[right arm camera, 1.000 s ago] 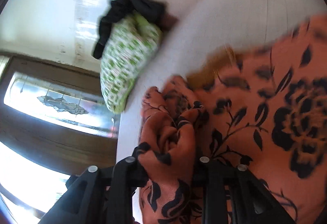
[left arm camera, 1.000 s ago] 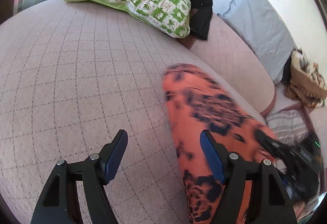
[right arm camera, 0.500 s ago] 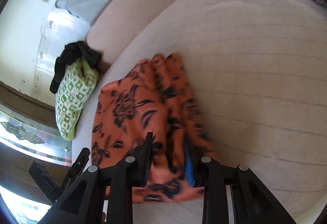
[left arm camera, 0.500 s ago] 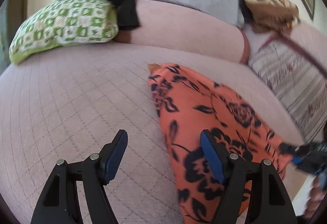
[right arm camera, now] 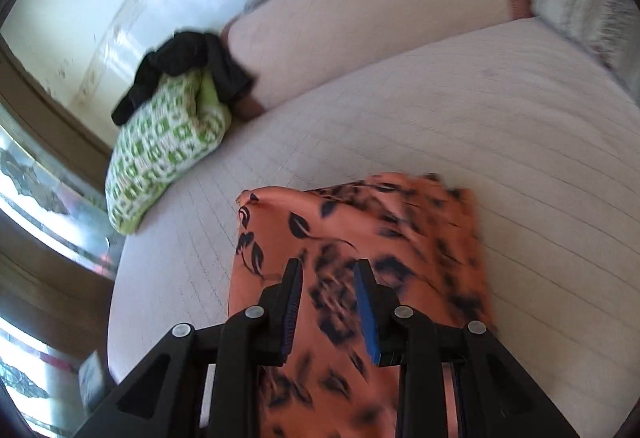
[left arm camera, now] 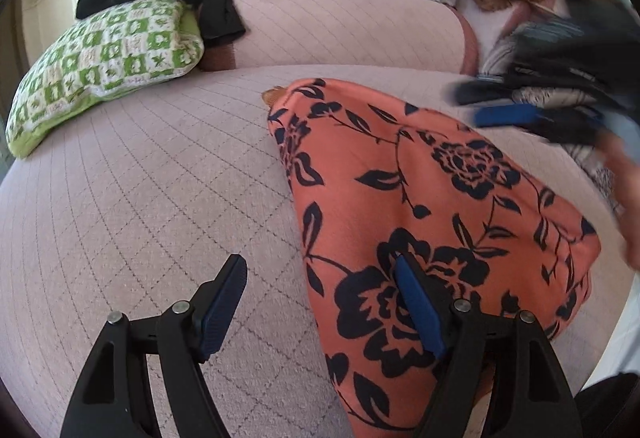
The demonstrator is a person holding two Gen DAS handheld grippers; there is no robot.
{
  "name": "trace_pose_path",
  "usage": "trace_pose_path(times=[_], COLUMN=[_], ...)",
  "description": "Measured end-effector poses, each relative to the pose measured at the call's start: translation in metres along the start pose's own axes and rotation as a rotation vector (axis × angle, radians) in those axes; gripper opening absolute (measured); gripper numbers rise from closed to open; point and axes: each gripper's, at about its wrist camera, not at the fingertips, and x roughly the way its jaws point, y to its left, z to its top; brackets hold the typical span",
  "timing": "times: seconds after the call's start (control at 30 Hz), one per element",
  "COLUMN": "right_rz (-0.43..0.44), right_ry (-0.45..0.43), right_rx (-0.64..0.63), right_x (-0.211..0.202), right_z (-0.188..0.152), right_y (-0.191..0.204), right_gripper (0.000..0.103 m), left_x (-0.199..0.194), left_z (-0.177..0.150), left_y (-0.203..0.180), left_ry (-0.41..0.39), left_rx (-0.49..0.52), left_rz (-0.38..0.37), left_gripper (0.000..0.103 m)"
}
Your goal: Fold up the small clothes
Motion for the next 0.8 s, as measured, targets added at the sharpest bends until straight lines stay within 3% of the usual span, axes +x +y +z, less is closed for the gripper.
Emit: trace_pose_path(times=[0.1,0.17,0.23,0.3,0.37,0.43,0.53,0.67,0.73,0.8], right_rz=[-0.017,-0.111,-0.086,-0.1,-0.109,-0.01,0.125,0.008,0.057,0.07], right_ry=[0.071,0.15,0.136,0.126,0.047,0.003,0.054,0.237,0.178,0.18], right_rx=[0.042,0.074,0.12,0.132,0.074,0.017,-0.039,-0.099,-0.038,0.006], right_x=[0.044,0.086,0.097,0.092,0.078,0.065,0.074,0.146,0.15,0.143], right_z=[0.014,0.02,0.023,0.027,0.03,0.033,0.034,0.024,0.025,0.025], right_y=[-0.008,-0.025,-0.036,-0.029,-0.012,0.01,0.038,0.048,0.035,0.031], right_gripper=[0.03,0.022,0.017,0.018,0.023,0.023,0.023,0.022,0.019,0.022], left_x=[0.002,0.005,0.004,0.001,-0.001,-0.003,-0.005,-0.006,-0.009,-0.013], left_z=[-0.005,-0.01,-0.012,-0.014,-0.015,-0.016,-0.019,-0.022,-0.019,-0.015], left_y=[-0.003,-0.006,-0.008,-0.01,-0.009,-0.008,-0.009,-0.008,-0.001,0.004], left_ry=[0.0,0.01,0.002,0.006,0.011,0.015,0.008,0.005,0.015,0.009], left_rx=[0.056,0.083,0.097,0.119,0.12,0.112,0.121,0.13,0.099,0.082], left_rz=[0.016,0.008,0.014,0.013,0.005,-0.006,-0.004,-0.016,-0.067,-0.097], left_gripper=[0.077,0.077,0.077,0.077,0.077,0.077,0.078,0.078,0.077,0.077])
